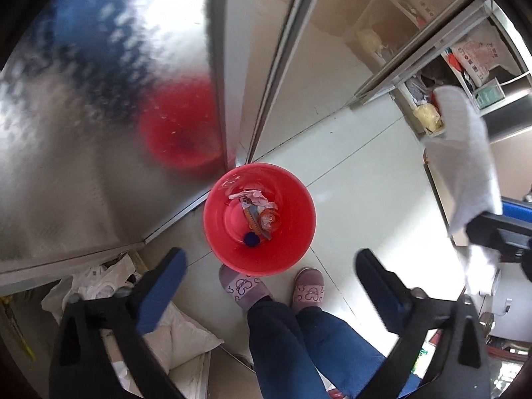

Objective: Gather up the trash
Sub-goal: 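Lower the right tool over the red bin and release the wet wipe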

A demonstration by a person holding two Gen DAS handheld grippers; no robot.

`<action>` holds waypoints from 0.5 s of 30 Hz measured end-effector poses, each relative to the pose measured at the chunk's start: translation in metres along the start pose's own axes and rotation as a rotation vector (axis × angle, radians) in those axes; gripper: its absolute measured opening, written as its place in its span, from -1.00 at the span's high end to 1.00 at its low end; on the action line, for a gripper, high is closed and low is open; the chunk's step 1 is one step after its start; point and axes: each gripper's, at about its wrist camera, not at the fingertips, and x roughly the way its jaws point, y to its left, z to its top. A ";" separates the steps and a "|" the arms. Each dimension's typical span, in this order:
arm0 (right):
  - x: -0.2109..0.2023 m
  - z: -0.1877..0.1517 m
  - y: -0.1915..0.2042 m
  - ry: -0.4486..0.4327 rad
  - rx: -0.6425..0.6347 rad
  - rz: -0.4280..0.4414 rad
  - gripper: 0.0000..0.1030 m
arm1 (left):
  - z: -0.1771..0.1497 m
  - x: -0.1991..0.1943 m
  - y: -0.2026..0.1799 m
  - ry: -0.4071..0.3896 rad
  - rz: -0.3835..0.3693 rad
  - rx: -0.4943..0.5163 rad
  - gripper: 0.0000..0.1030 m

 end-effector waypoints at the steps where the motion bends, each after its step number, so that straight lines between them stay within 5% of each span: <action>1: 0.002 0.001 0.000 0.004 -0.005 0.001 0.82 | -0.002 -0.001 0.002 -0.006 0.004 -0.008 -1.00; 15: 0.077 0.001 -0.006 0.107 -0.054 0.034 0.79 | -0.023 -0.008 0.031 -0.004 0.057 -0.149 -1.00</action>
